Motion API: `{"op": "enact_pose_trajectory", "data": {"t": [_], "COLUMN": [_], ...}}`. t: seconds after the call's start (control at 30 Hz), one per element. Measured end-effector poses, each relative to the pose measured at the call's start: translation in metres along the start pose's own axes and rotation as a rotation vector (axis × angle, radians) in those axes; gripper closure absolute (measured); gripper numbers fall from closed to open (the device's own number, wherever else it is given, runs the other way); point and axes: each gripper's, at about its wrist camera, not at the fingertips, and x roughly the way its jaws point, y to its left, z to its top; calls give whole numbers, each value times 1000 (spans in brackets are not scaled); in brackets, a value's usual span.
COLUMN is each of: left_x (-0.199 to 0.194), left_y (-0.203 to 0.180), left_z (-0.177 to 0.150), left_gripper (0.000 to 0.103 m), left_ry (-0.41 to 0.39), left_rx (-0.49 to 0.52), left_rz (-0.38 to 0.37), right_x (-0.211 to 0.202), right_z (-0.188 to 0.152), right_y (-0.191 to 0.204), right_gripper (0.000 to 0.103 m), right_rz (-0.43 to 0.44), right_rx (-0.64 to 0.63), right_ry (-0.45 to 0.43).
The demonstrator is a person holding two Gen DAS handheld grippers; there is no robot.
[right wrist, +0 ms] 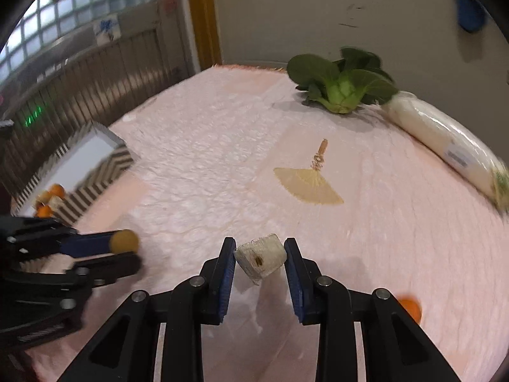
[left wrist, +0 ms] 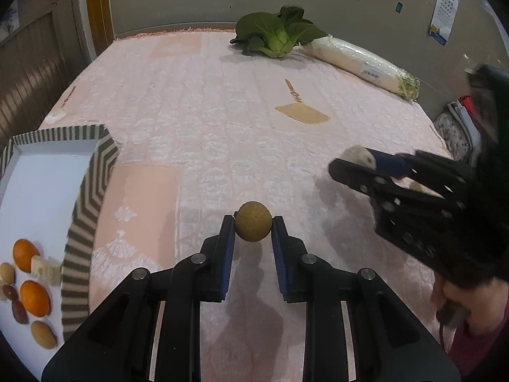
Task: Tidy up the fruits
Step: 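Carry the brown fruit and white cube in both grippers over the tray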
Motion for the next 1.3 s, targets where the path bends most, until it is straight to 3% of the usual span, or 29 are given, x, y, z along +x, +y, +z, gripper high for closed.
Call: {"op": "enact_pose_trajectory", "data": {"t": [0.2,0.63,1.3], "left_x": [-27,-82,-128], "left_y": [4,35,115], "left_z": [-18,-52,-75], "left_gripper": [80,80,80], "left_ry": [-26,-87,-161], "left_rx": [6,-13,-121], "left_rz": [1,24,115], "right_x": [-41,-69,-67], "right_z": [-24,-47,-26], "right_y": [38,100,184], "right_gripper": [73,73,73], "right_rz": [-122,-82,-7], "right_rx": [38,96,-8], "right_ry": [-67,-123,-149]}}
